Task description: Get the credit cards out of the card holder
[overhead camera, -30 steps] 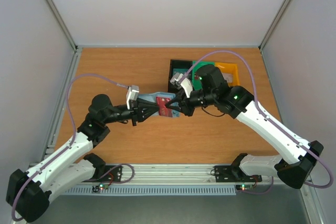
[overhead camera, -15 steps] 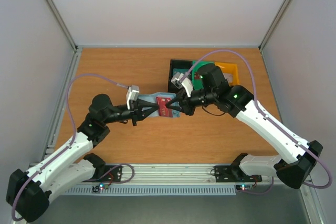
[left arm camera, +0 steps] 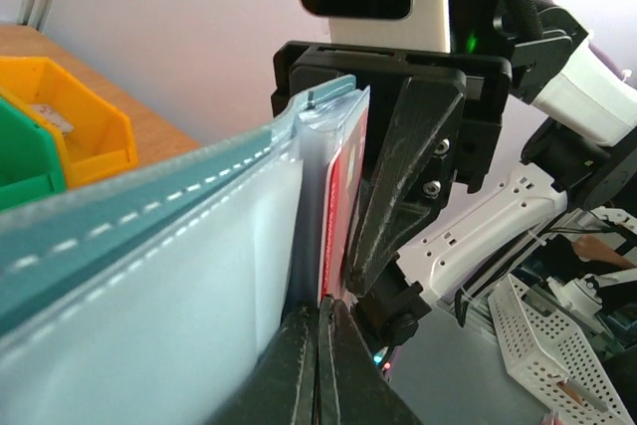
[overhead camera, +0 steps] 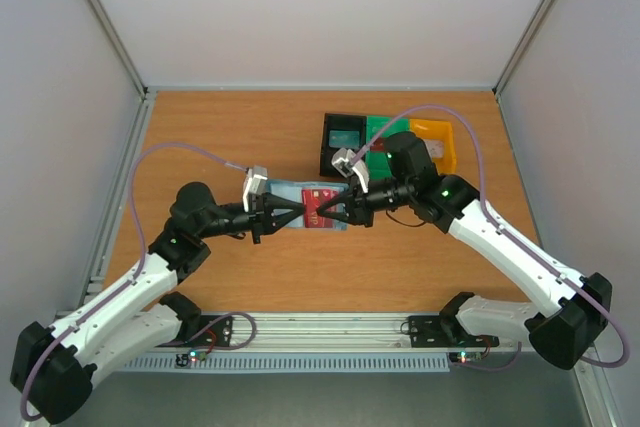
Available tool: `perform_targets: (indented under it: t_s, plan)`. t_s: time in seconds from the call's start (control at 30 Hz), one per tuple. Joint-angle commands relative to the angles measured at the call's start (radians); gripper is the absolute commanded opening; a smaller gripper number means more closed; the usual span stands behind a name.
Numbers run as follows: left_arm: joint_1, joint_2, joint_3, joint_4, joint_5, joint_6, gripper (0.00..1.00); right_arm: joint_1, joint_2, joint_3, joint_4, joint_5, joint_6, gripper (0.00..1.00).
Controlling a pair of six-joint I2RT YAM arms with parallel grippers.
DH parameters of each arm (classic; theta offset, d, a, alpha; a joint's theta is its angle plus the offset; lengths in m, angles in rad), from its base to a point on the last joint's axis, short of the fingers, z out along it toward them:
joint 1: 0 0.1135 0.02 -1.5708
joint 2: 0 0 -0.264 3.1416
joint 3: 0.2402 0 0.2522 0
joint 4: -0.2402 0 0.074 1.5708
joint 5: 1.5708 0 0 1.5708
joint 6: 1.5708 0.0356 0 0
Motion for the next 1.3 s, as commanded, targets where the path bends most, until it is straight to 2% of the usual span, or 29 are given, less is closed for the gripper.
perform_targets:
  t_s: [0.0,0.3,0.37,0.5,0.67,0.97,1.27]
  plan:
    - [0.011,-0.025,-0.015,0.103,0.018,-0.026,0.0,-0.028,-0.036,-0.023,0.032,-0.071,0.018,0.24]
    - [0.036,-0.028,-0.032,0.09,0.035,-0.013,0.0,-0.087,-0.076,-0.03,-0.013,-0.094,0.006,0.28]
    - [0.04,-0.029,-0.034,0.09,0.037,-0.008,0.0,-0.095,-0.079,-0.032,-0.018,-0.104,0.006,0.24]
    - [0.042,-0.03,-0.037,0.091,0.044,-0.009,0.0,-0.1,-0.07,-0.027,-0.032,-0.12,0.002,0.1]
    - [0.051,-0.037,-0.033,0.078,0.076,-0.003,0.0,-0.108,-0.082,-0.029,-0.053,-0.125,-0.01,0.01]
    - [0.065,-0.038,-0.033,0.075,0.133,0.017,0.0,-0.131,-0.108,-0.027,-0.1,-0.133,-0.033,0.01]
    - [0.027,-0.017,-0.037,0.097,0.11,0.009,0.01,-0.131,-0.081,-0.024,-0.02,-0.192,0.02,0.01]
